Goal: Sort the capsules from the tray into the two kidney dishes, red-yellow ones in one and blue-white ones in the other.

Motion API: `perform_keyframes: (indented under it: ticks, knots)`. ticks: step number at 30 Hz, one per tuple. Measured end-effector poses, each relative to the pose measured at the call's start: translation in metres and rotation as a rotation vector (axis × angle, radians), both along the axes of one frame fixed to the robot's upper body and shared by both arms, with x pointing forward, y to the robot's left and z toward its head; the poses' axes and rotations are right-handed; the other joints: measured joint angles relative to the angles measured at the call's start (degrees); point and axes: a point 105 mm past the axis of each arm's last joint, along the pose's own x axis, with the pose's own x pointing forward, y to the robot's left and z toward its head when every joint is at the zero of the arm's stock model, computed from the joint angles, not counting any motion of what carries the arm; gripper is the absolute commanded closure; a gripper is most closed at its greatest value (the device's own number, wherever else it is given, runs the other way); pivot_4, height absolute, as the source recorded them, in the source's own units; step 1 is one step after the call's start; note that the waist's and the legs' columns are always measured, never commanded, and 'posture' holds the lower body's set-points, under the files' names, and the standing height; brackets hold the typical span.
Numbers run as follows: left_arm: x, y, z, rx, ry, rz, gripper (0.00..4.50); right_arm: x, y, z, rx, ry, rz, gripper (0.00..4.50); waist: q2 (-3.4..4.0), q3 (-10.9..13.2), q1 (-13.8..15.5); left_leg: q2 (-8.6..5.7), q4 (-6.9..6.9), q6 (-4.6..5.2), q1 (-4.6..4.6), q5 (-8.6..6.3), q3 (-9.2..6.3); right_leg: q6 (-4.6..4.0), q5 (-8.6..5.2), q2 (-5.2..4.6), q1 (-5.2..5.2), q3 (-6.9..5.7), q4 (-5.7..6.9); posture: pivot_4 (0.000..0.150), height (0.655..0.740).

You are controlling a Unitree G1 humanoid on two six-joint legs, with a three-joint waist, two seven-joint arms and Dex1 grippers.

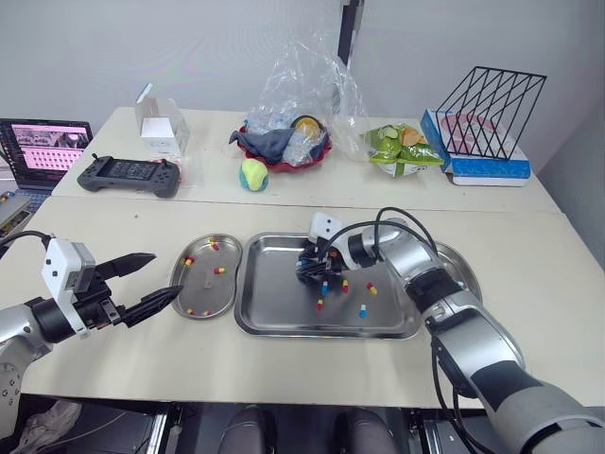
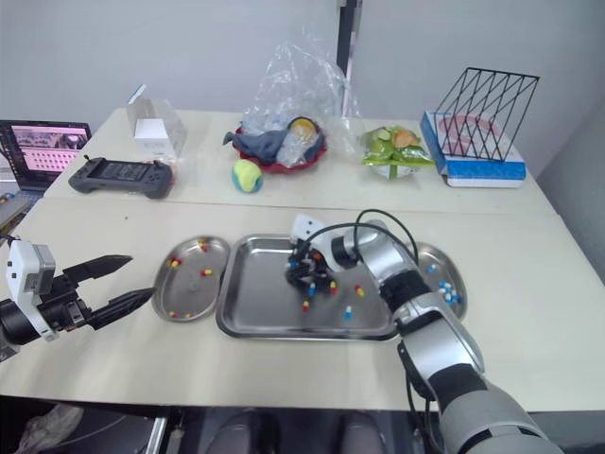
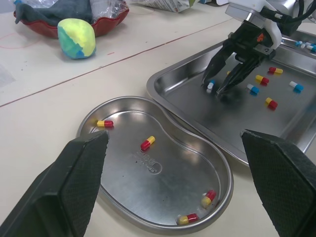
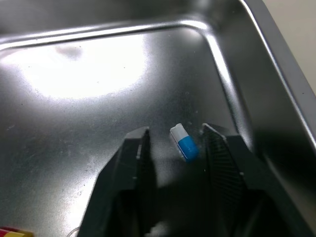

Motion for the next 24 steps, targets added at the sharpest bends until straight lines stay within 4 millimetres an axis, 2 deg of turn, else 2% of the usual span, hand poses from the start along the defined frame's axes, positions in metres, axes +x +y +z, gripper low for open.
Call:
perform_keyframes:
  ticks: [1, 2, 8, 10, 13, 16, 18, 21, 24]
  knots:
    - [0.000, 0.000, 0.000, 0.005, 0.001, 0.002, 0.00, 0.000, 0.001, 0.000, 0.001, -0.001, 0.000, 4.13, 0.00, 0.0, 0.0, 0.00, 0.00, 0.00, 0.00, 0.00, 0.00, 0.00, 0.00, 0.00, 0.00, 0.00, 0.00, 0.150, 0.6934]
    - [0.000, 0.001, -0.001, 0.009, 0.002, 0.004, 0.00, 0.000, 0.002, 0.000, 0.003, 0.000, 0.001, 4.44, 0.00, 0.0, -0.1, 0.00, 0.00, 0.00, 0.00, 0.00, 0.00, 0.00, 0.00, 0.00, 0.00, 0.00, 0.00, 0.150, 0.6934]
    - [0.001, 0.000, 0.001, 0.008, -0.005, 0.003, 0.00, -0.001, 0.001, 0.001, 0.019, 0.019, -0.009, 4.44, 0.00, 0.0, 0.0, 0.00, 0.00, 0.00, 0.00, 0.00, -0.01, 0.00, 0.00, 0.00, 0.00, 0.00, 0.00, 0.150, 0.6934]
    - [0.002, 0.000, 0.001, 0.007, -0.006, 0.002, 0.00, -0.004, 0.002, 0.007, 0.049, 0.028, 0.007, 4.44, 0.00, 0.0, 0.0, 0.01, -0.01, 0.00, -0.01, 0.00, 0.00, 0.00, 0.00, 0.00, -0.01, 0.00, 0.00, 0.150, 0.6934]
    - [0.005, -0.001, 0.004, -0.001, -0.018, -0.009, 0.00, -0.009, -0.006, 0.027, 0.128, 0.028, 0.023, 4.44, 0.01, 0.0, 0.2, -0.01, 0.00, 0.00, -0.01, 0.00, -0.02, 0.00, 0.00, 0.00, 0.01, 0.00, -0.01, 0.150, 0.6934]
    - [0.012, -0.003, 0.005, -0.018, -0.020, -0.028, 0.00, -0.006, -0.047, 0.052, 0.192, 0.008, -0.065, 4.44, 0.03, 0.0, 1.1, -0.10, 0.03, 0.07, -0.02, -0.04, -0.07, 0.00, 0.00, -0.04, 0.13, -0.02, -0.13, 0.150, 0.6934]
    - [0.016, -0.004, 0.004, -0.031, -0.012, -0.042, 0.00, -0.005, -0.083, 0.065, 0.203, -0.023, -0.154, 4.44, 0.02, 0.0, 1.2, -0.09, 0.02, 0.08, -0.01, -0.05, -0.09, 0.01, 0.00, -0.04, 0.16, -0.03, -0.17, 0.150, 0.6934]
    - [0.022, -0.009, 0.005, -0.042, -0.014, -0.072, 0.00, -0.010, -0.126, 0.065, 0.194, -0.036, -0.274, 4.44, 0.01, 0.0, 0.9, -0.09, -0.03, 0.06, 0.00, -0.04, -0.07, 0.00, 0.00, -0.03, 0.13, -0.04, -0.14, 0.150, 0.6934]
    - [0.029, -0.013, 0.005, -0.052, -0.011, -0.102, 0.00, -0.020, -0.159, 0.059, 0.205, -0.009, -0.388, 4.44, 0.01, 0.0, 0.5, -0.16, -0.05, 0.05, 0.00, -0.03, -0.07, 0.00, 0.00, -0.03, 0.13, -0.04, -0.13, 0.150, 0.6934]
